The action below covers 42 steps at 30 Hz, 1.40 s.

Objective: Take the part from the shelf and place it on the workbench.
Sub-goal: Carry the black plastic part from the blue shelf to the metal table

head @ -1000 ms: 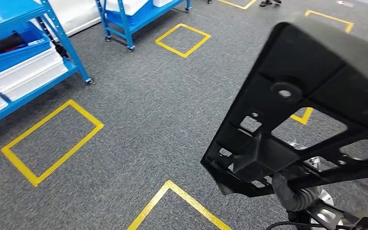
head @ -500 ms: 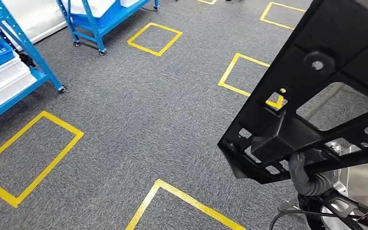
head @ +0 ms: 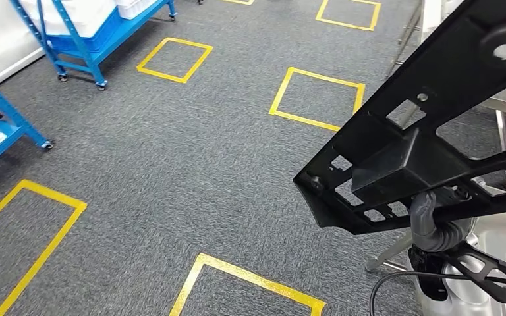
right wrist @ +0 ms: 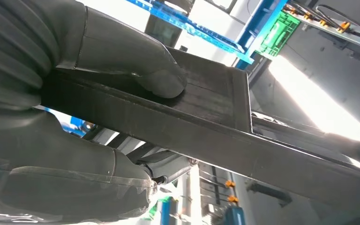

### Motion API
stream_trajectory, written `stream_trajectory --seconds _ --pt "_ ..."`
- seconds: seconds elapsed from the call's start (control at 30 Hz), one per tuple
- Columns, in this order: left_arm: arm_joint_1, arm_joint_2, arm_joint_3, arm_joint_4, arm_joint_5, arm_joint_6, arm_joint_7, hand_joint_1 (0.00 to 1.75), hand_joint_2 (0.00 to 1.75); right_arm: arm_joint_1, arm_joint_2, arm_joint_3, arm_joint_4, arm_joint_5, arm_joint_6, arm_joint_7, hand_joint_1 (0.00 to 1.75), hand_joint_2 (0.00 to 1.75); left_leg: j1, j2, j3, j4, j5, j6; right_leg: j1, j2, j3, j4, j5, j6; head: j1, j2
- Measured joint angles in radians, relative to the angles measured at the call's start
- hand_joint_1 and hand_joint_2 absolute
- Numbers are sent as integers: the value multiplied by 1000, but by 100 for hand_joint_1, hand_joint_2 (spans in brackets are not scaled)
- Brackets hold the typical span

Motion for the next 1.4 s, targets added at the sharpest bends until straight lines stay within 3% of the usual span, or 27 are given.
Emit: stream_trajectory --seconds 0.07,0.13,0.2,0.27,0.3,0.33,0.37,0.4,0.43,0.5,0.57,0.63,0.67,0.73,0.8,0.83,0.87,0.9,0.93,1.0,1.07,1.13,1.17,1.23,1.3,1.37,1.4 --pt "4 5 0 -5 -7 0 -1 0 175 -18 4 1 7 -2 4 0 175 175 1 -21 17 -40 3 6 -1 20 -10 6 2 12 0 0" --pt "6 7 0 -8 -11 -1 -2 0 175 -28 7 2 12 -3 4 1 175 175 -2 -5 18 -46 9 18 -6 34 -17 6 6 24 0 0" --pt "5 8 -1 -11 -13 -1 -2 0 175 -39 8 4 17 -3 4 1 175 175 -2 15 19 -55 16 33 -6 5 -34 36 -16 33 0 0" --pt "7 11 -1 -14 -14 -1 -2 0 175 -51 10 6 23 -3 4 1 175 175 -4 37 20 -60 19 42 -5 -47 -88 146 -75 38 0 0" --pt "9 11 -1 -16 -15 -1 -3 0 175 -54 11 6 25 -3 4 1 175 175 -6 48 19 -60 19 44 -6 -60 -122 216 -104 39 0 0" --pt "11 12 -1 -17 -15 -1 -2 0 175 -55 12 7 29 -4 4 1 175 175 -8 59 19 -60 18 45 -7 -68 -149 270 -121 40 0 0" --pt "12 12 -1 -17 -15 0 -2 0 175 -55 13 8 31 -4 4 1 175 175 -9 69 19 -60 17 45 -8 -71 -159 290 -119 40 0 0" --pt "11 12 -1 -18 -14 2 -1 0 175 -55 14 9 33 -3 4 1 175 175 -10 79 20 -60 15 45 -8 -75 -150 272 -99 39 0 0" --pt "10 12 -1 -18 -12 5 1 0 175 -57 16 10 35 -2 4 2 175 175 -11 88 23 -60 13 44 -8 -82 -121 217 -66 36 0 0" --pt "10 12 -1 -18 -8 14 6 0 175 -71 20 13 36 3 5 7 175 175 -14 104 28 -59 7 38 2 -127 -48 75 -10 25 0 0" --pt "10 11 1 -19 -3 21 8 0 175 -102 25 17 39 6 8 23 175 175 -19 123 31 -58 2 29 13 -157 -16 7 5 14 0 0" --pt "10 10 2 -19 1 21 10 0 175 -144 27 19 46 -2 14 51 175 175 -22 145 33 -58 -2 21 14 -137 -19 1 7 6 0 0" --pt "9 8 2 -19 3 19 9 0 175 -169 27 20 52 -8 17 69 175 175 -22 143 32 -51 -9 17 12 -125 -18 -4 10 1 0 0" --pt "7 5 2 -19 3 14 6 0 175 -220 26 23 63 -19 18 103 175 175 -18 105 6 14 -48 11 6 -105 -13 -13 16 -10 0 0" --pt "10 3 2 -19 2 9 1 0 175 -264 26 30 74 -28 8 135 175 175 -13 61 -58 146 -110 6 6 -83 -12 -13 16 -15 0 0" --pt "12 3 2 -19 1 4 -1 0 175 -279 24 34 79 -34 0 149 175 175 -12 53 -90 205 -129 4 7 -70 -12 -12 15 -15 0 0" --pt "13 2 2 -19 -2 0 -3 0 175 -291 21 37 82 -40 -9 160 175 175 -11 51 -109 235 -129 3 7 -58 -12 -11 15 -15 0 0" --pt "12 2 2 -19 -5 -4 -4 0 175 -301 16 39 85 -47 -17 169 175 175 -10 50 -109 224 -108 2 7 -46 -11 -9 14 -14 0 0" --pt "12 2 2 -19 -8 -8 -5 0 175 -310 9 40 87 -53 -23 175 175 175 -8 47 -91 174 -70 1 6 -34 -10 -6 13 -12 0 0" --pt "10 2 2 -19 -10 -12 -6 0 175 -326 -5 41 90 -62 -30 180 175 175 -1 16 -34 37 -3 0 5 -13 -13 4 8 -4 0 0" --pt "10 2 2 -19 -10 -14 -4 0 175 -339 -18 41 94 -68 -32 181 175 175 1 -9 -7 -28 15 5 3 7 -22 12 8 8 0 0" --pt "7 1 2 -19 -9 -14 -3 0 175 -346 -36 40 100 -73 -29 181 175 175 -2 0 -6 -32 17 17 0 22 -29 11 13 20 0 0" --pt "4 0 2 -19 -8 -13 -3 0 175 -351 -47 40 104 -76 -26 182 175 175 -3 8 -5 -36 20 25 -1 16 -31 13 11 26 0 0" --pt "-2 -2 2 -19 -8 -13 -5 0 175 -372 -68 39 115 -82 -19 189 175 175 -4 25 -2 -45 27 38 0 -25 -55 61 -20 34 0 0" --pt "-3 -5 2 -18 -9 -14 -7 0 175 -392 -84 39 123 -84 -17 204 175 175 -6 43 -3 -47 27 45 0 -63 -114 183 -80 40 0 0" --pt "-3 -9 2 -17 -9 -15 -5 0 175 -396 -97 39 128 -81 -17 220 175 175 -8 63 -3 -47 26 47 -2 -69 -165 287 -112 43 0 0" --pt "-5 -12 2 -17 -8 -15 -3 0 175 -395 -104 40 130 -78 -18 226 175 175 -9 72 -2 -47 25 48 -2 -71 -167 289 -100 43 0 0"
